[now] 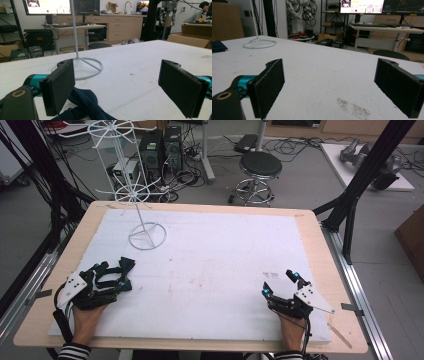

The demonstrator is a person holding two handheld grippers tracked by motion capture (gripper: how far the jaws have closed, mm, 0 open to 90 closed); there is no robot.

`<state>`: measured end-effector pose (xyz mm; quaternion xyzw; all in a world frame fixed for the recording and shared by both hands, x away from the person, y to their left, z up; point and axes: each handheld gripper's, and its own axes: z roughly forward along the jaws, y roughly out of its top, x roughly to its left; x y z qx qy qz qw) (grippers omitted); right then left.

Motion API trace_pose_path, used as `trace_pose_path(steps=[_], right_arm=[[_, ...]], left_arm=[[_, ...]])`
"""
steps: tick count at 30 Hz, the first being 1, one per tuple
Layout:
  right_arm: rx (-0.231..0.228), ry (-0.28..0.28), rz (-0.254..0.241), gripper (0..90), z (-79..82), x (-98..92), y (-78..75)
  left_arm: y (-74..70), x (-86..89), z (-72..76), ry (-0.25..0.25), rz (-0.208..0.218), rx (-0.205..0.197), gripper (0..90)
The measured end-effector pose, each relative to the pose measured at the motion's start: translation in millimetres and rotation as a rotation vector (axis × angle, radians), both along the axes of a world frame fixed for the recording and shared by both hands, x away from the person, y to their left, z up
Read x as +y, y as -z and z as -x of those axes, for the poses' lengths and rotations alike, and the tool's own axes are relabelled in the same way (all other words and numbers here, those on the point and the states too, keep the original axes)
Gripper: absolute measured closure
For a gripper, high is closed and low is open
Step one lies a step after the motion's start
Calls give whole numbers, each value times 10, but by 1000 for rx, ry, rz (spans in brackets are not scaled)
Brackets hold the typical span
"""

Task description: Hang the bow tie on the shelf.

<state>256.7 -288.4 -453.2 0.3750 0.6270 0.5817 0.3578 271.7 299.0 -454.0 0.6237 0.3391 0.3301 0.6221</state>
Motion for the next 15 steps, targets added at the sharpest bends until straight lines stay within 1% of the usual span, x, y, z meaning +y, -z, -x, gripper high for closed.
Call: trace_pose_path(steps=[5, 6, 8, 15], right_arm=[[-2, -1, -1, 84, 5, 3, 2], [-8, -2, 1, 85, 7, 6, 3], [-8, 1, 6, 85, 12, 12, 2], [-9, 7, 11, 85, 8, 12, 1]], left_arm=[[2, -1, 6, -2, 1, -5, 143], [2, -1, 6, -3, 1, -6, 143], [0, -7, -1, -4, -1, 0, 143], [0, -7, 3, -6, -3, -2, 143]])
